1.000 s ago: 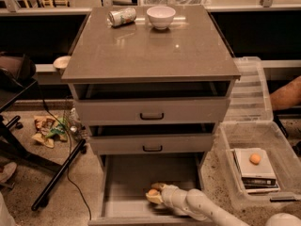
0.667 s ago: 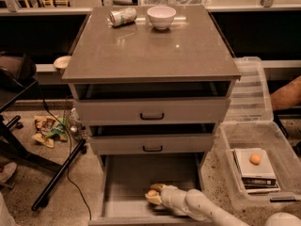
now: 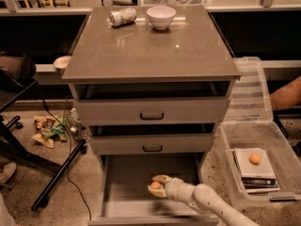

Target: Pick orange from bottom drawer and place on counter

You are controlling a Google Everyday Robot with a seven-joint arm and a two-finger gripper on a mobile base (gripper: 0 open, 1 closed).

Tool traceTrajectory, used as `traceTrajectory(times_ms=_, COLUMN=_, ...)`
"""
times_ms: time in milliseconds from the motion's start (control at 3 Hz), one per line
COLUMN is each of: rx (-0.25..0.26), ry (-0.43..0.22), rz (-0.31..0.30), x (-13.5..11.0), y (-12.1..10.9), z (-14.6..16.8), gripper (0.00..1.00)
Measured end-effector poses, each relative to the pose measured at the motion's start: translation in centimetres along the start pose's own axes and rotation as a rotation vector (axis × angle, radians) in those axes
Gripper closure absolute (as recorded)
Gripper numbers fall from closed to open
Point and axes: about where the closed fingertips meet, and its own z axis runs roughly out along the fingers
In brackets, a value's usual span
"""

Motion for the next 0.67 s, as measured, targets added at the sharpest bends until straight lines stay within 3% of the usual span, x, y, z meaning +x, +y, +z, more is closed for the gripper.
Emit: traceTrajectory(times_ms=667, rx=-0.024, ry=-0.097, rz=-0.168, x=-10.0, y=0.4, z=-4.7, gripper=1.0)
